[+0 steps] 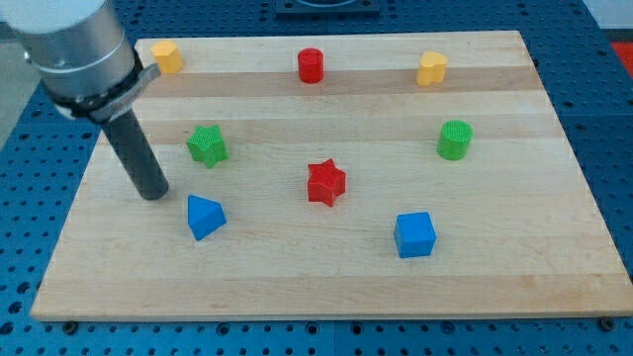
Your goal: Push the blue triangle towards center
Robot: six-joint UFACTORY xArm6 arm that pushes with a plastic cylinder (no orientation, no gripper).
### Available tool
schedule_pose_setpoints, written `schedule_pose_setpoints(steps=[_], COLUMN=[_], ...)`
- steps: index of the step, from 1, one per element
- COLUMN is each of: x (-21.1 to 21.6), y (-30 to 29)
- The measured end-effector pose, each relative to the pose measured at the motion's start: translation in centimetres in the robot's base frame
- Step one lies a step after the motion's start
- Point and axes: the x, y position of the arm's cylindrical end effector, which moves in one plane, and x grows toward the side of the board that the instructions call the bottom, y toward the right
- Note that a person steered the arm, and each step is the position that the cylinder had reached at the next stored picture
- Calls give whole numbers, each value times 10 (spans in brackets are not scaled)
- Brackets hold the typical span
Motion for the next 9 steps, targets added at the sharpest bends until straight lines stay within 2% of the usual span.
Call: schedule_pose_setpoints(steps=[1, 2, 3, 5, 9], x=[4, 44, 44, 44, 44], y=[0, 15, 15, 73, 130])
